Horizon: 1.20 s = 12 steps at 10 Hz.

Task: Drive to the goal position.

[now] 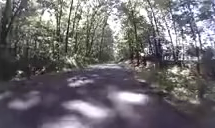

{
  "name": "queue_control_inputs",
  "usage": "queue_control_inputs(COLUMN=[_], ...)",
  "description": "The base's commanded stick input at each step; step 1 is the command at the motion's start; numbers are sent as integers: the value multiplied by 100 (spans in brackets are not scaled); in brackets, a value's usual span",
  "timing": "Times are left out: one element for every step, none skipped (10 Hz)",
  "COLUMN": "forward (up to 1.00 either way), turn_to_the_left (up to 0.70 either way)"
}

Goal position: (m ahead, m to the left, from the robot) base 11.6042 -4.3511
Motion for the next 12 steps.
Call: queue_control_inputs(forward=[45, 45, 45, 45, 45, 45, 45, 45, 45, 45, 45, 45], turn_to_the_left=[0, 0, 0, 0, 0, 0, 0, 0, 0, 0, 0, 0])
